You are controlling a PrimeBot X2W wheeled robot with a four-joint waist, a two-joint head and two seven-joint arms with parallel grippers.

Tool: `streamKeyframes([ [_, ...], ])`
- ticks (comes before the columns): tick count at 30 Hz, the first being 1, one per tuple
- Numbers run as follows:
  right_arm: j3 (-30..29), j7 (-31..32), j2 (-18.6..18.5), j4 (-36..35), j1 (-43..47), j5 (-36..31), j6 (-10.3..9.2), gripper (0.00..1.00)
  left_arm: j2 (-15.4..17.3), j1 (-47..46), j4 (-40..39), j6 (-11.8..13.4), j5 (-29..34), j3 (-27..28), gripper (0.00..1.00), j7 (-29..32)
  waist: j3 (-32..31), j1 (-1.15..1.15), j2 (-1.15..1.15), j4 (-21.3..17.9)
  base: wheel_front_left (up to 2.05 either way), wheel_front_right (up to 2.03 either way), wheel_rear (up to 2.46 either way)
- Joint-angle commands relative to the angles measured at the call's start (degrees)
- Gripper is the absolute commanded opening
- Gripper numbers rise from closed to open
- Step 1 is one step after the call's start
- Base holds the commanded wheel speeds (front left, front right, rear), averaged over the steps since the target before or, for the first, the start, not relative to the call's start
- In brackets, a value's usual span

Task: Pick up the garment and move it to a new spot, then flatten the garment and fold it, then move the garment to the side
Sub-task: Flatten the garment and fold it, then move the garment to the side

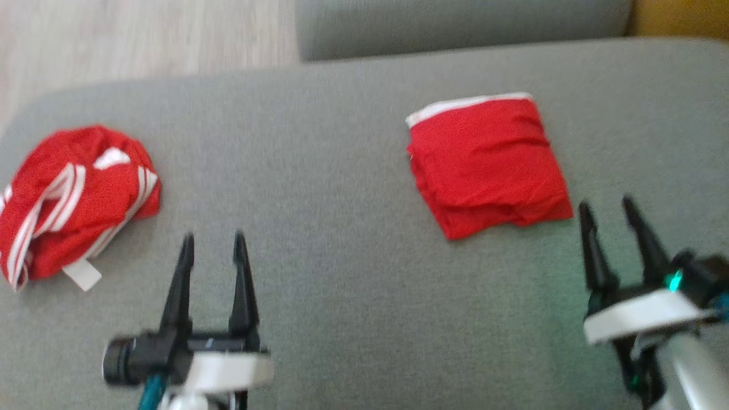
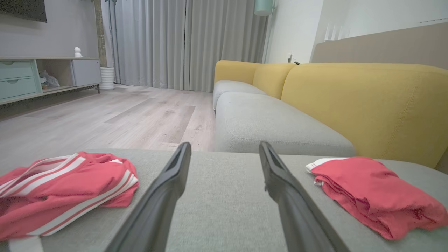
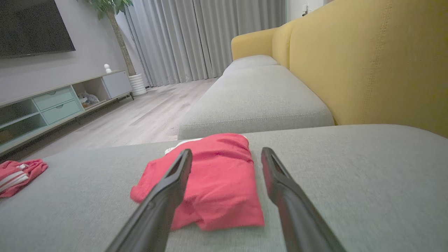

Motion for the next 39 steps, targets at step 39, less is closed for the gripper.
streamKeyframes([
  [39,2.1,-0.7,4.2,-0.6,11.0,-5.9,0.39,1.00,0.0,10.3,4.2,-0.6,2.2,5.0,1.00,-0.3,-12.5,0.01,0.00,0.1,0.00,0.00,0.00],
])
